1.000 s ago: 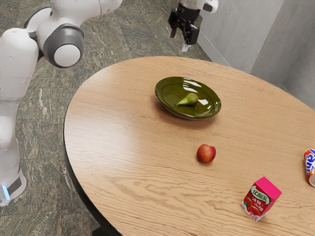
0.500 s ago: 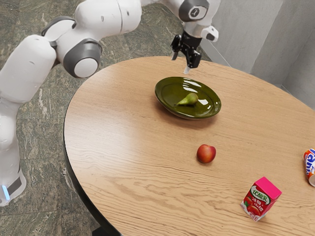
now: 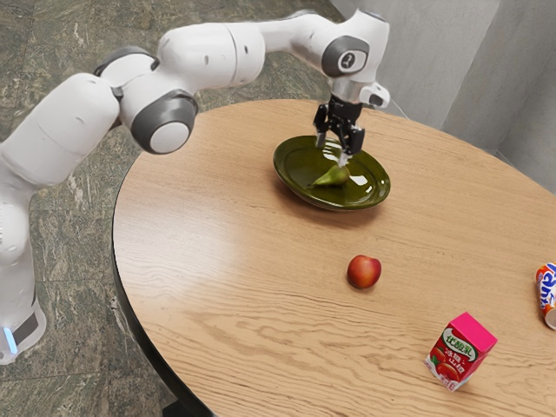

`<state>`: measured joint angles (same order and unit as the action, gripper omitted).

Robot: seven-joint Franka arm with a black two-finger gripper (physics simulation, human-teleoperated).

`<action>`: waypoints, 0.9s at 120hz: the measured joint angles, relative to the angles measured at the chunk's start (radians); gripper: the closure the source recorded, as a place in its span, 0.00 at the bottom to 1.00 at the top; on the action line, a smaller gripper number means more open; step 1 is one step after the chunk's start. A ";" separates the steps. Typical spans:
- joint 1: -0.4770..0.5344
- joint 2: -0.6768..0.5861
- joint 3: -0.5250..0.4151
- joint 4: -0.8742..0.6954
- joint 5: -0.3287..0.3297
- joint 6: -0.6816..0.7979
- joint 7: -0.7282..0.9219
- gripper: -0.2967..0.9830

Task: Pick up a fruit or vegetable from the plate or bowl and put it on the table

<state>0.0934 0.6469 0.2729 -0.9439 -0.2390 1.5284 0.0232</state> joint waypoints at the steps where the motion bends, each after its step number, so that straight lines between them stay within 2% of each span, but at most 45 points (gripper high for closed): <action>1: 0.002 0.001 0.000 0.000 -0.004 0.002 0.001 0.23; 16: 0.037 0.011 0.000 0.000 -0.086 0.022 0.022 0.23; 35: 0.043 0.057 -0.003 0.001 -0.127 0.062 0.045 0.23; 108: 0.040 0.114 -0.011 0.000 -0.136 0.146 0.094 0.23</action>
<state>0.1335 0.7614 0.2623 -0.9438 -0.3749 1.6741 0.1172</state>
